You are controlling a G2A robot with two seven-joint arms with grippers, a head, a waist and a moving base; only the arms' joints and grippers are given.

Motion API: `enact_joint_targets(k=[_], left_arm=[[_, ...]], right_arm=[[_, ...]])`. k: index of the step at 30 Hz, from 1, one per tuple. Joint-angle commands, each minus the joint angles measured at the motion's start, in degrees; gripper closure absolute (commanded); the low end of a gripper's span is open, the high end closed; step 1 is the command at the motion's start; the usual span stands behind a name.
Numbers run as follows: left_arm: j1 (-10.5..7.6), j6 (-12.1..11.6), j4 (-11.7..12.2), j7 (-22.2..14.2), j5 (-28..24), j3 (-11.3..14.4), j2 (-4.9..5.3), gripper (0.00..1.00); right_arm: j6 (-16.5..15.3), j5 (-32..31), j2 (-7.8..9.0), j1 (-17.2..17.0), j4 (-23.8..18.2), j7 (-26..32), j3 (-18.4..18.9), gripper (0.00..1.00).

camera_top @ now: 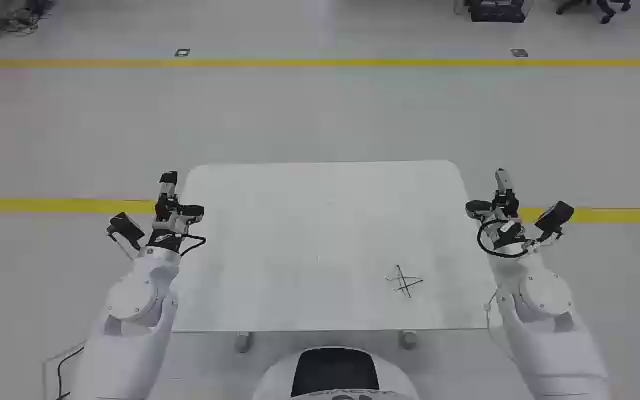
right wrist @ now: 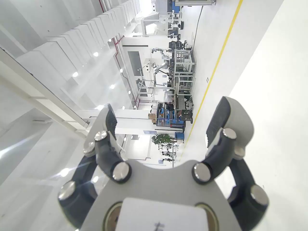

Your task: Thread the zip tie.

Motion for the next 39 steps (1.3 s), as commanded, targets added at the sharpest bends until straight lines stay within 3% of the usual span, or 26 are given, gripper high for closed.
enact_joint_targets(k=[1,7,15,17,25,35,39], left_arm=[[0.0,0.0,0.0,0.0,0.0,0.0,0.0,0.0],[0.0,0.0,0.0,0.0,0.0,0.0,0.0,0.0],[0.0,0.0,0.0,0.0,0.0,0.0,0.0,0.0],[0.0,0.0,0.0,0.0,0.0,0.0,0.0,0.0],[0.0,0.0,0.0,0.0,0.0,0.0,0.0,0.0],[0.0,0.0,0.0,0.0,0.0,0.0,0.0,0.0],[0.0,0.0,0.0,0.0,0.0,0.0,0.0,0.0]], right_arm=[[-1.3,-3.8,0.15,0.3,-0.4,0.2,0.2,0.0],[-0.6,-16.9,0.59,1.1,-0.2,2.7,-0.3,0.0],[-1.0,-18.0,0.66,1.3,-0.7,3.1,-0.3,0.0],[-1.6,-21.9,0.96,1.6,-1.2,5.8,0.0,0.0],[5.5,-36.7,2.44,4.6,-2.9,24.3,-0.9,0.0],[5.6,-36.7,2.43,4.7,-2.8,24.2,-0.9,0.0],[5.4,-46.1,3.1,5.4,-4.4,29.8,-2.1,0.0]])
